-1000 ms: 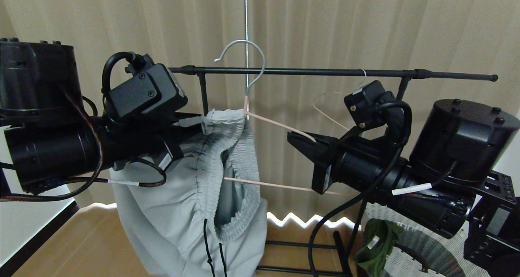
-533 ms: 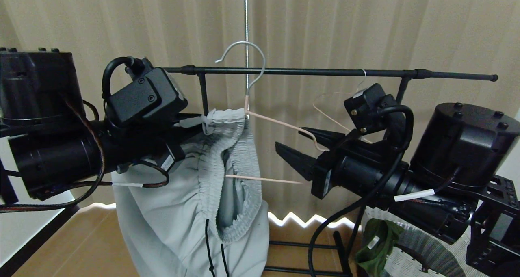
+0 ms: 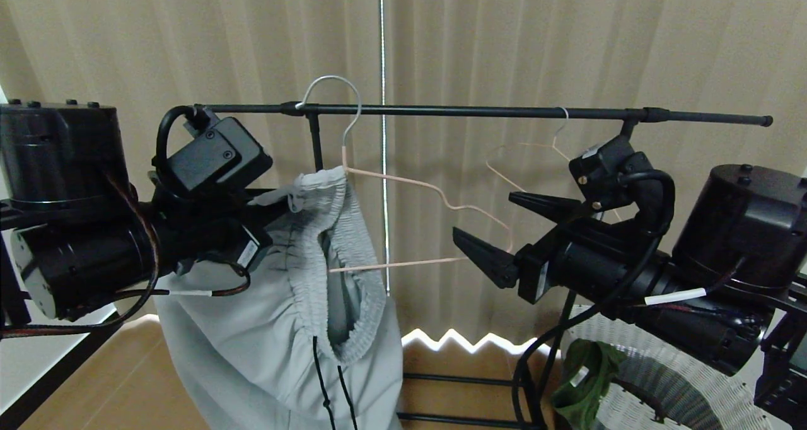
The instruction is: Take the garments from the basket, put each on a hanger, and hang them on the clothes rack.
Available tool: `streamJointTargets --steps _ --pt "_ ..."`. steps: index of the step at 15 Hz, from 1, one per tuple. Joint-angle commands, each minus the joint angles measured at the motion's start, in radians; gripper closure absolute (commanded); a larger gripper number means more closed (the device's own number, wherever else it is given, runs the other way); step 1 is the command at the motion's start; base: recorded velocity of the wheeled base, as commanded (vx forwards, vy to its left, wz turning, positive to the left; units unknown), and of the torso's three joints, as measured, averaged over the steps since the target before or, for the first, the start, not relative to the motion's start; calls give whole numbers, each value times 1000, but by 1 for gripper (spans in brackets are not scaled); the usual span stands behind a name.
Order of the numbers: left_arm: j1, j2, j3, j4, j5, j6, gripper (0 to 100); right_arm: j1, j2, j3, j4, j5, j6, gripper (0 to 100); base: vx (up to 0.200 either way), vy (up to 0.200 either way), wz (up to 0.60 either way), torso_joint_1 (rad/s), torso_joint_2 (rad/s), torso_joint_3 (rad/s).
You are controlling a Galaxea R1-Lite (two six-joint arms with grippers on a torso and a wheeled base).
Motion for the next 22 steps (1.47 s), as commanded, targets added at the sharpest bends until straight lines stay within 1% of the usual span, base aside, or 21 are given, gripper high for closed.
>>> streamJointTargets --steps 1,2,3,4,6,8,9,11,12,14,17,18,22 --pt "33 0 14 -1 7 -36 100 -12 -7 19 0 0 -13 0 0 0 0 0 0 0" --pt "35 1 11 -1 36 -90 100 -12 -4 41 0 0 -13 0 0 0 0 0 0 0" --pt "33 1 10 -1 50 -116 100 -12 -4 51 0 -1 -13 0 0 0 0 0 0 0" --pt "23 4 5 -1 73 -191 100 -8 1 71 0 0 -13 0 0 0 0 0 0 0" --pt "-20 1 -9 -9 72 -285 100 31 19 87 0 3 -10 0 0 0 0 0 0 0" --pt "-83 -7 -36 -9 63 -381 100 78 58 74 -3 5 -4 0 0 0 0 0 0 0" --pt "-105 -8 -39 -11 59 -398 100 92 77 70 -21 5 -6 0 0 0 0 0 0 0" --pt "-134 -14 -32 -34 58 -397 100 106 143 54 -96 0 -7 0 0 0 0 0 0 0" --pt "-151 -14 -30 -53 58 -397 100 106 166 45 -110 0 -7 0 0 0 0 0 0 0" --pt "-180 -19 -30 -83 58 -395 100 100 203 18 -115 -20 -7 0 0 0 0 0 0 0" --pt "-192 -31 -28 -83 58 -392 100 84 225 8 -116 -43 -6 0 0 0 0 0 0 0" --pt "-192 -34 -25 -84 58 -392 100 83 225 10 -116 -41 -6 100 0 0 0 0 0 0" --pt "-192 -59 -7 -84 56 -392 100 77 219 13 -116 -44 -6 100 0 0 0 0 0 0"
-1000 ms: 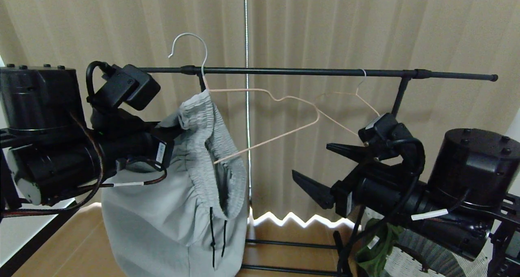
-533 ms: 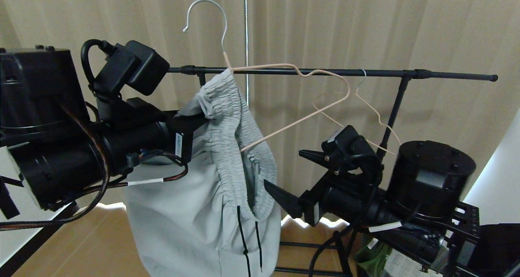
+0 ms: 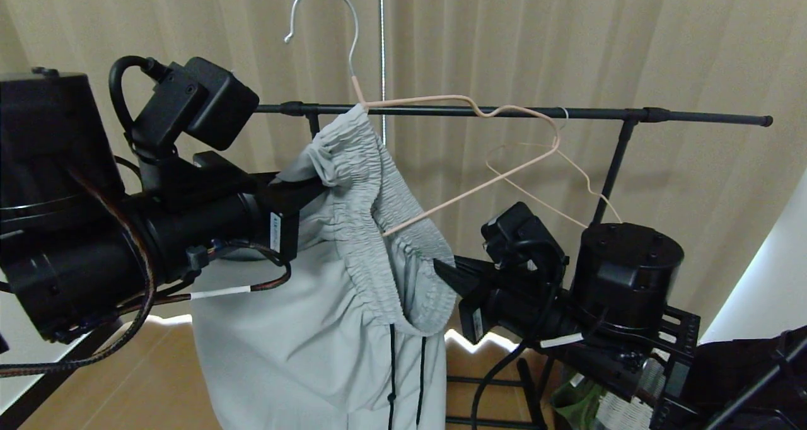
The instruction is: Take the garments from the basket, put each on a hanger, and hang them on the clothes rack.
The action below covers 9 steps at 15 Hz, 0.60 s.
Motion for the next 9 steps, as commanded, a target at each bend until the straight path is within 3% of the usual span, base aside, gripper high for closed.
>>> streamJointTargets --steps 1,5,9 --pt "0 -23 7 1 0 0 100 -1 -1 5 0 0 0 100 0 0 0 0 0 0" --pt "6 -43 38 1 3 18 100 -50 -26 6 0 -32 0 100 0 0 0 0 0 0" --pt "26 -57 84 1 4 73 100 -160 -44 -4 0 -41 -3 100 0 0 0 0 0 0"
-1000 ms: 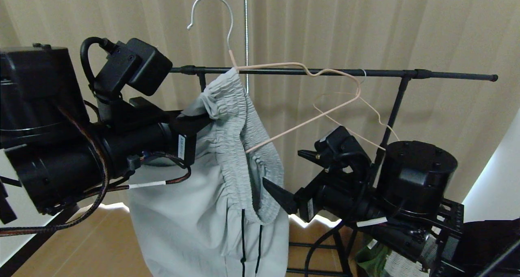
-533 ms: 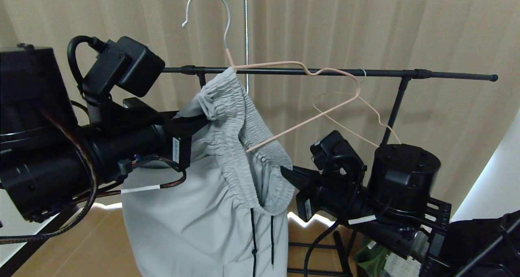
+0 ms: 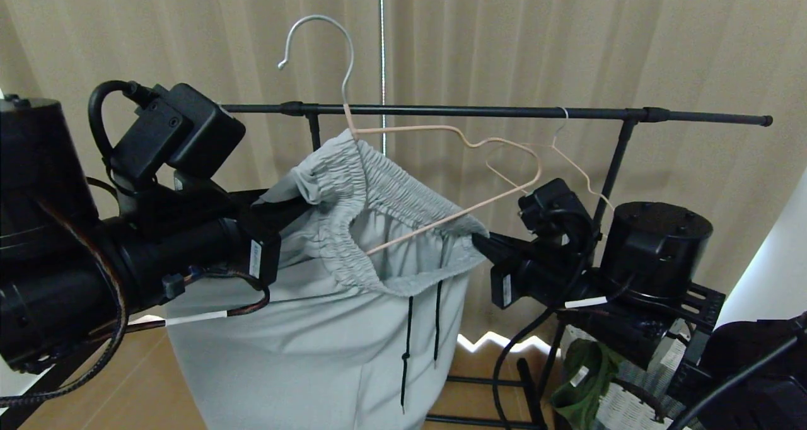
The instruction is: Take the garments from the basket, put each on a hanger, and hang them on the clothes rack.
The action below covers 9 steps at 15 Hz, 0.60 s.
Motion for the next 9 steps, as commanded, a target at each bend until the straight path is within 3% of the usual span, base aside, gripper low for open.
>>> streamJointTargets --steps 1,7,9 --pt "12 -5 8 -1 1 0 100 -41 -22 -15 1 -1 -2 100 0 0 0 0 0 0" --pt "37 -20 102 -2 -1 46 100 -165 -19 -87 13 2 -5 100 0 0 0 0 0 0" --pt "74 -32 143 -1 -1 126 100 -196 -17 -103 15 2 -5 100 0 0 0 0 0 0"
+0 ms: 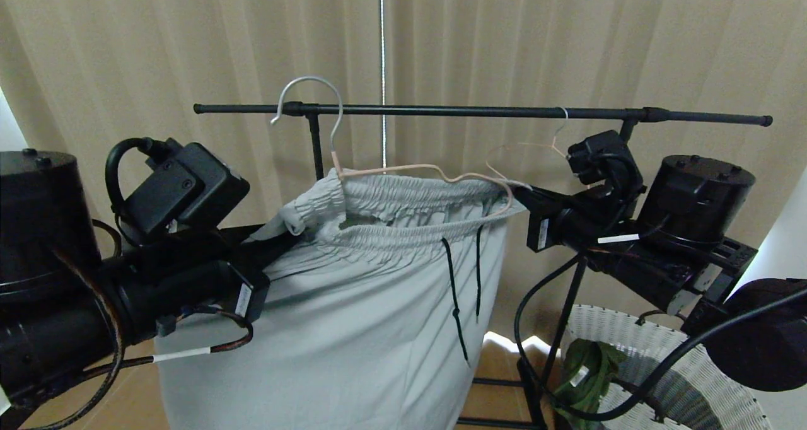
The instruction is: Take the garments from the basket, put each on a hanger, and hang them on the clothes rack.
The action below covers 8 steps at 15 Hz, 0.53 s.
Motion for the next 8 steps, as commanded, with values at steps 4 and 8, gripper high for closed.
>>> streamJointTargets --steps 4,8 --pt "77 -13 62 1 4 101 100 -27 1 -9 -1 3 -1 100 0 0 0 0 0 0" --pt "79 13 22 -1 14 86 100 40 -17 16 -1 6 -8 100 0 0 0 0 0 0"
